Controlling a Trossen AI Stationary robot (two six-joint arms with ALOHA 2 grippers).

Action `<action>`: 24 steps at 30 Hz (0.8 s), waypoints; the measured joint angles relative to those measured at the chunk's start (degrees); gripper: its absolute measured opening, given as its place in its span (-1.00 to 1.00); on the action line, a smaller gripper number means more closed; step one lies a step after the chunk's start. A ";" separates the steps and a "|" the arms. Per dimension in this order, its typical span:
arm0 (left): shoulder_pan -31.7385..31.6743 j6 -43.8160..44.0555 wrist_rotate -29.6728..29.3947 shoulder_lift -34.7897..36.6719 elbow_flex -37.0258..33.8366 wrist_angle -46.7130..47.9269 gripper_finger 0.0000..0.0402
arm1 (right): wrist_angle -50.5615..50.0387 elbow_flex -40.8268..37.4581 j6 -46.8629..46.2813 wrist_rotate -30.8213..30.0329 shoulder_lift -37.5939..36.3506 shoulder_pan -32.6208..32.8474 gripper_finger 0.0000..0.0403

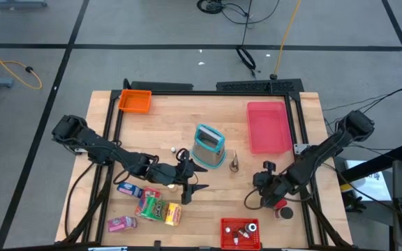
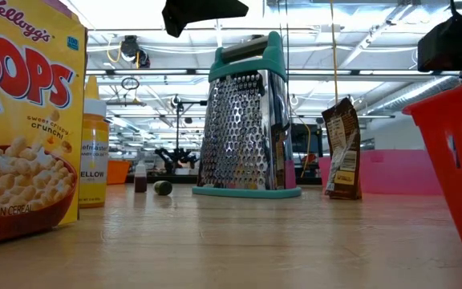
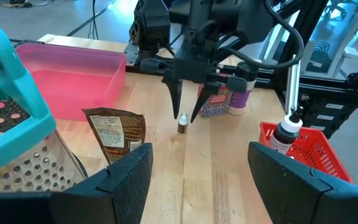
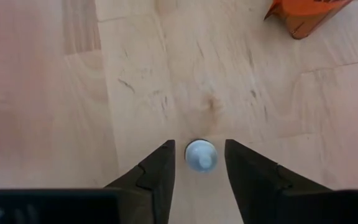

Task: Pick & Place Kitchen Items
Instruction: Put the small yellow food coloring bottle into the red bin

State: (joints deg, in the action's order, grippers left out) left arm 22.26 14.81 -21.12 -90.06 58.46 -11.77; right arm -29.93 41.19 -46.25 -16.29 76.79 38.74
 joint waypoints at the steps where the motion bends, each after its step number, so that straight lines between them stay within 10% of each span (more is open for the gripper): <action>1: 0.02 0.00 0.00 0.00 0.00 -0.02 0.33 | 0.00 0.00 0.05 -0.06 0.33 0.00 -0.35; 13: 0.02 0.02 0.00 0.00 0.00 0.00 0.33 | 0.54 0.05 0.86 -0.17 2.67 -0.02 -0.77; 24: 0.02 0.00 -0.02 0.00 0.00 -0.02 0.33 | 1.09 0.07 2.12 1.51 0.23 -0.11 -0.77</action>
State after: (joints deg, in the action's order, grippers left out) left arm 22.28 14.81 -21.14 -90.06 58.46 -11.79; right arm -28.84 41.25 -44.13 -14.78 77.02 38.63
